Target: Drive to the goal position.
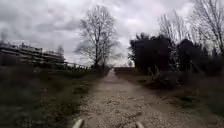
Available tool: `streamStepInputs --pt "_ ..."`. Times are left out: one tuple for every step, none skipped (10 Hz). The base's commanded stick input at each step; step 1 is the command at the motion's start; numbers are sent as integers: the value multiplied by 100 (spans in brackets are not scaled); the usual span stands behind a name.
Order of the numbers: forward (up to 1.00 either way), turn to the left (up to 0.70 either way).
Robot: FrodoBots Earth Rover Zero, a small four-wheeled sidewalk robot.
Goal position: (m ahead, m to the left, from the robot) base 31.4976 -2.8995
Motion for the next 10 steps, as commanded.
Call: streamStepInputs --pt "50 0" --pt "50 0" --pt "50 0" --pt "50 0" --pt "50 0" --pt "50 0" --pt "50 0" --pt "50 0" --pt "50 0" --pt "50 0"
